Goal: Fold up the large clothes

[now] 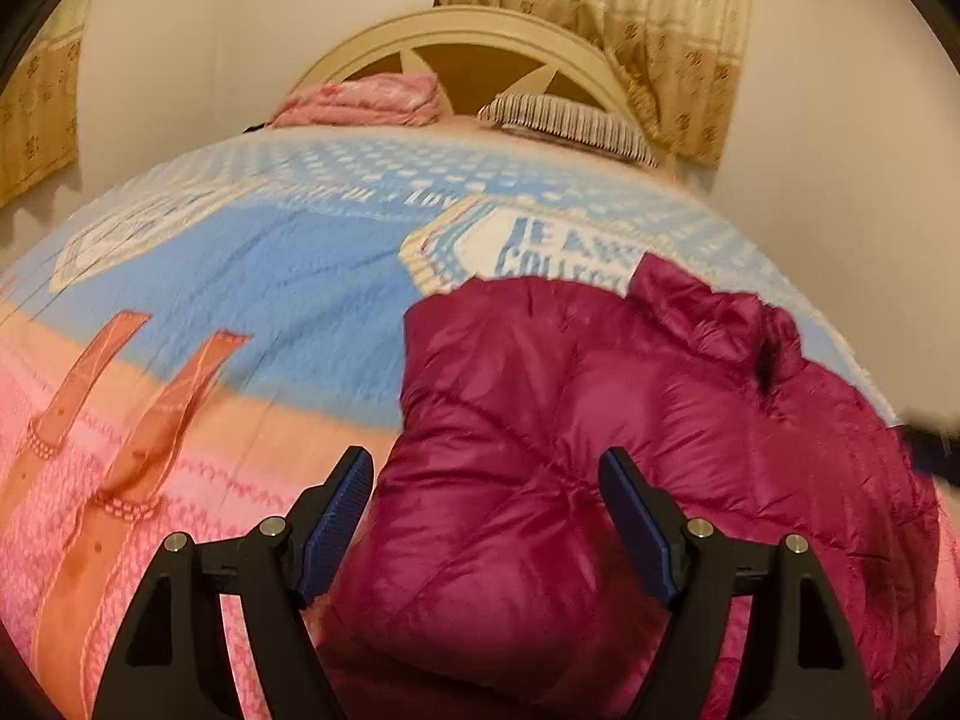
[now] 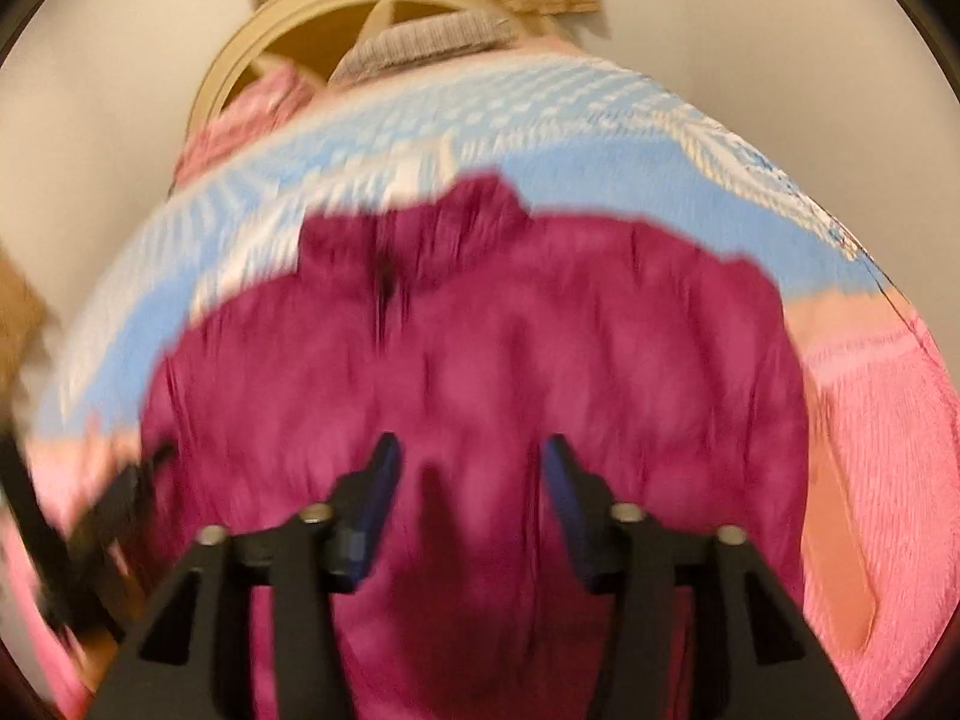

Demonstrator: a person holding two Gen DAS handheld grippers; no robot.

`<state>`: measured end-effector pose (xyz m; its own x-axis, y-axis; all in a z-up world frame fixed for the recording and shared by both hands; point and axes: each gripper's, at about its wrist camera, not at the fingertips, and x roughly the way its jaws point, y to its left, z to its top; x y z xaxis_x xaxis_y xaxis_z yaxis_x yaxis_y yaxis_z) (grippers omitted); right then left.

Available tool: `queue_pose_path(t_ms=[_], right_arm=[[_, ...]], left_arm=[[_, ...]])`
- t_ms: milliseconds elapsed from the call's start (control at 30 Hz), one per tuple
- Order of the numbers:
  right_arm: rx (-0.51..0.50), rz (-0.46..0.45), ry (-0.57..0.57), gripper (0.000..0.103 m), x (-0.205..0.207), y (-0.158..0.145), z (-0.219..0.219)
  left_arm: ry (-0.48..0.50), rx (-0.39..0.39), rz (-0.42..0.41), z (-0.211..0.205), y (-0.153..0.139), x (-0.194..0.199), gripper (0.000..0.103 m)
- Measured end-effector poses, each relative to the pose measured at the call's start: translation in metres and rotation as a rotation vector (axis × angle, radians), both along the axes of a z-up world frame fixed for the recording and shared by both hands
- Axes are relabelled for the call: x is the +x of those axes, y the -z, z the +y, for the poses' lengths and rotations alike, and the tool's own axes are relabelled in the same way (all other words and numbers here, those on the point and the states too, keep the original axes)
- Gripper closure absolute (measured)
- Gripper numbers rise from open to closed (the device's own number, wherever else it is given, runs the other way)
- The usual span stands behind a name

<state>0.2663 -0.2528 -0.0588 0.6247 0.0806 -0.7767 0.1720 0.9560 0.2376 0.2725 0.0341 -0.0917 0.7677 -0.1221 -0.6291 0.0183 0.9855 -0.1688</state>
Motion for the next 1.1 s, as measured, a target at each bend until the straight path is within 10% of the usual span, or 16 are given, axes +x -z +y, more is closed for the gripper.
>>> queue_pose_path(t_ms=[533, 633, 733, 1100], right_arm=[[-0.007, 0.232, 0.151, 0.029, 0.220, 0.035, -0.007], [-0.069, 0.278, 0.132, 0.037, 0.222, 0.044, -0.001], [-0.107, 0.279, 0.099, 0.085, 0.209, 0.038, -0.004], [-0.017, 0.246, 0.146, 0.092, 0.108, 0.035, -0.057]], left_arm=[[0.026, -0.062, 0.065, 0.005, 0.011, 0.011, 0.025], [0.030, -0.064, 0.072, 0.005, 0.012, 0.011, 0.025], [0.029, -0.071, 0.066, 0.006, 0.011, 0.010, 0.025], [0.032, -0.089, 0.051, 0.010, 0.011, 0.006, 0.025]])
